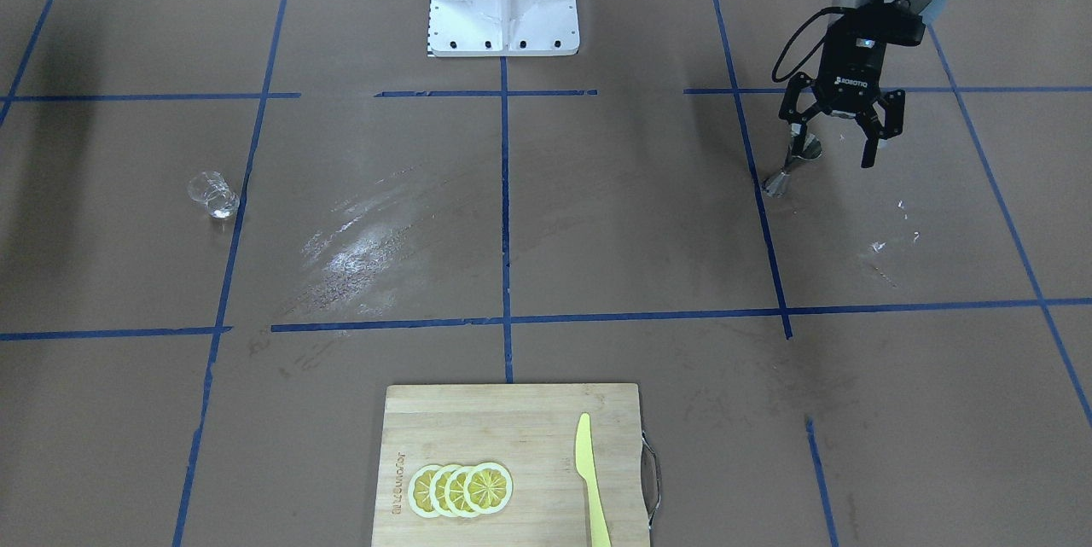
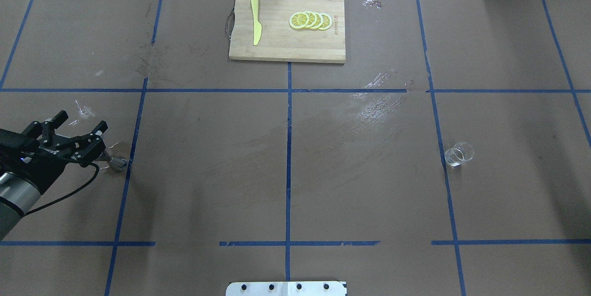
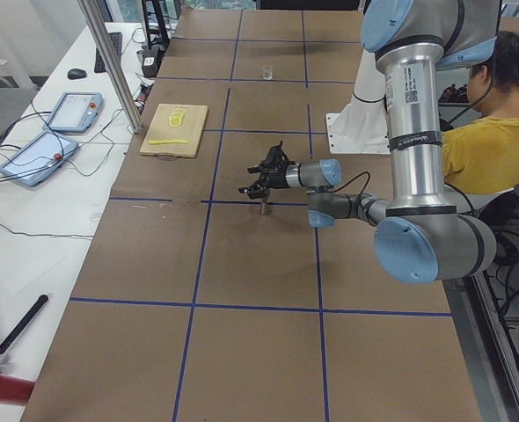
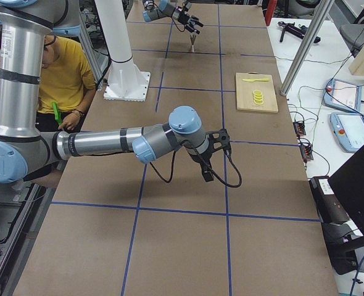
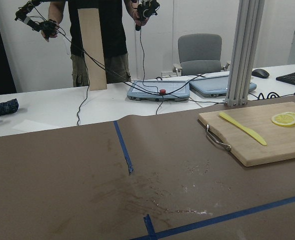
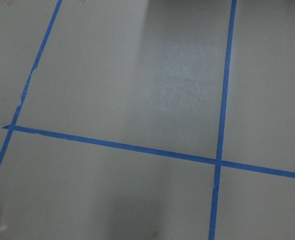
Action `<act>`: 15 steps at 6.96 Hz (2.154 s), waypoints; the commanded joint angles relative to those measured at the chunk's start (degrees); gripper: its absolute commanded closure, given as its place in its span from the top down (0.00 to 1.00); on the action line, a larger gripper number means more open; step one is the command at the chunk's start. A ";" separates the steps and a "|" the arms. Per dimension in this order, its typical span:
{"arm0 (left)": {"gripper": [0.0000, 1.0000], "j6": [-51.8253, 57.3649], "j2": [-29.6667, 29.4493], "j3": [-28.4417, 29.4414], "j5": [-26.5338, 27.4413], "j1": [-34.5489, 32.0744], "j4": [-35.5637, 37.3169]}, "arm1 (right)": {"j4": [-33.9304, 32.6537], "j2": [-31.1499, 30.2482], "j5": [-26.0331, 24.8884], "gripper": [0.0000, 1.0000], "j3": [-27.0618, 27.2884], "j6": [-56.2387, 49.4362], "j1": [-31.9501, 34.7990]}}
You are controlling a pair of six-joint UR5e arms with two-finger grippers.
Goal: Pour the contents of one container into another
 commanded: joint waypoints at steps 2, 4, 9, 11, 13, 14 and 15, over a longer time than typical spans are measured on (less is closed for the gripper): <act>1.00 -3.93 -0.03 4.18 6.89 5.78 -0.05 | 0.00 0.00 -0.09 1.00 -0.02 -0.06 0.00; 1.00 -6.40 -1.00 7.00 9.27 8.85 -0.05 | -0.09 -0.09 -0.09 1.00 -0.02 -0.06 0.00; 0.69 -7.55 -5.40 14.12 9.98 9.74 -0.22 | -0.09 -0.09 -0.09 1.00 -0.11 -0.06 0.00; 0.42 -7.64 -5.39 14.13 9.89 9.74 -0.31 | -0.09 0.00 -0.09 1.00 -0.02 -0.06 0.00; 0.42 -9.38 -5.39 14.30 9.97 9.74 -0.31 | 0.00 0.00 -0.09 1.00 -0.02 -0.06 0.00; 0.42 -9.83 -5.39 14.39 9.89 9.74 -0.31 | -0.09 0.00 -0.09 1.00 -0.02 -0.14 0.00; 0.42 -9.92 -5.48 14.39 9.97 9.83 -0.40 | -0.09 0.00 -0.09 1.00 -0.02 -0.14 0.00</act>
